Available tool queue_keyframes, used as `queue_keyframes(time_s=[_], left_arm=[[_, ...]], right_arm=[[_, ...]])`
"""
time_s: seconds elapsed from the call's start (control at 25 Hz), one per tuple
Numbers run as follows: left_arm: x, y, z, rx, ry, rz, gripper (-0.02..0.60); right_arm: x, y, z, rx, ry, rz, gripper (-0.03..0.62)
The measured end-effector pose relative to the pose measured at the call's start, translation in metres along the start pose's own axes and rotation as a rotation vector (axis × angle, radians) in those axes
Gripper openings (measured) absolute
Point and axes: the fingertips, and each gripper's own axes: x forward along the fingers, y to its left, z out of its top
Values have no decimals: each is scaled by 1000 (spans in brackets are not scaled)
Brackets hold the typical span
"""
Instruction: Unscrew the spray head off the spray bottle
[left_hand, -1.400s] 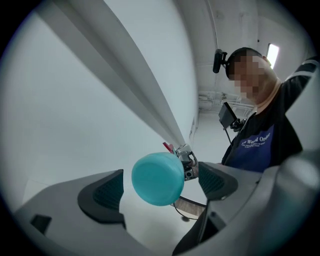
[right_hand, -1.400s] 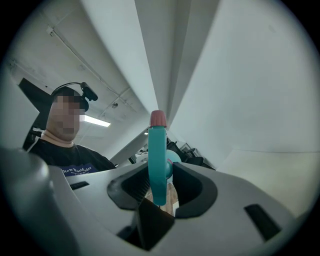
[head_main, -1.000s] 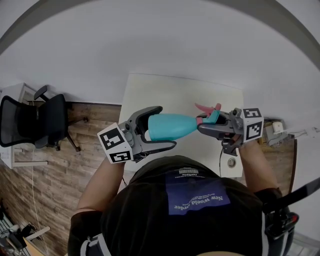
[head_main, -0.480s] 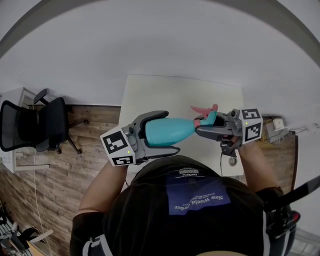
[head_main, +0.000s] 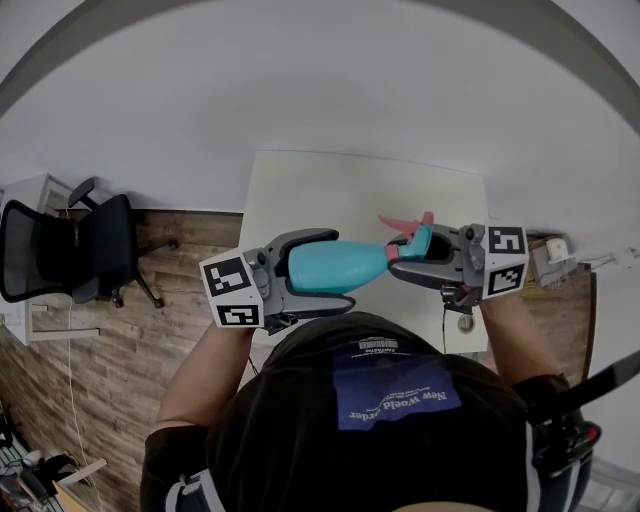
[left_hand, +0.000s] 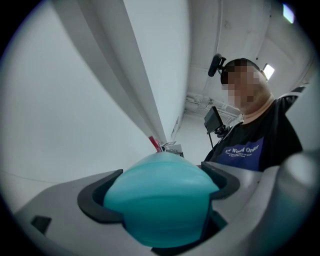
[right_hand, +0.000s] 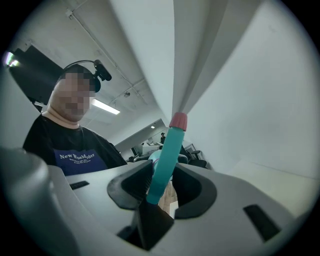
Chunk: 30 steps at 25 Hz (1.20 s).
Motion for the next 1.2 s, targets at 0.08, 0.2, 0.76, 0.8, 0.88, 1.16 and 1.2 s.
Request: queue_keyframes(time_s=[0.08,0.2,0.76,0.8,0.88,1.16,1.2], left_arm=[[3,-3,-6,-29,4,-9,502],[4,-3,-10,-75,7,-21,502],[5,-3,-22,-171,39,-48,500],[4,-3,-21,-214,25,-63,500],[1,-4,-20,-373,-29,-125,500],[-2,-4,-21,-808,-132,-292,500],[-1,-5,-22,-794,-126,-284,500]], right_arm=[[-4,4,-5,-30,10,-6,124],[-5,5,-7,-74,25,-15,124],[-5,9,-15,-207,84,-38,124],[-3,13,-13,-239,80,-31,124],[3,25,-7,-353,89,-7,124],[4,39,-16,-657,230,36,123],[2,38,-19,-669,245,33,123]])
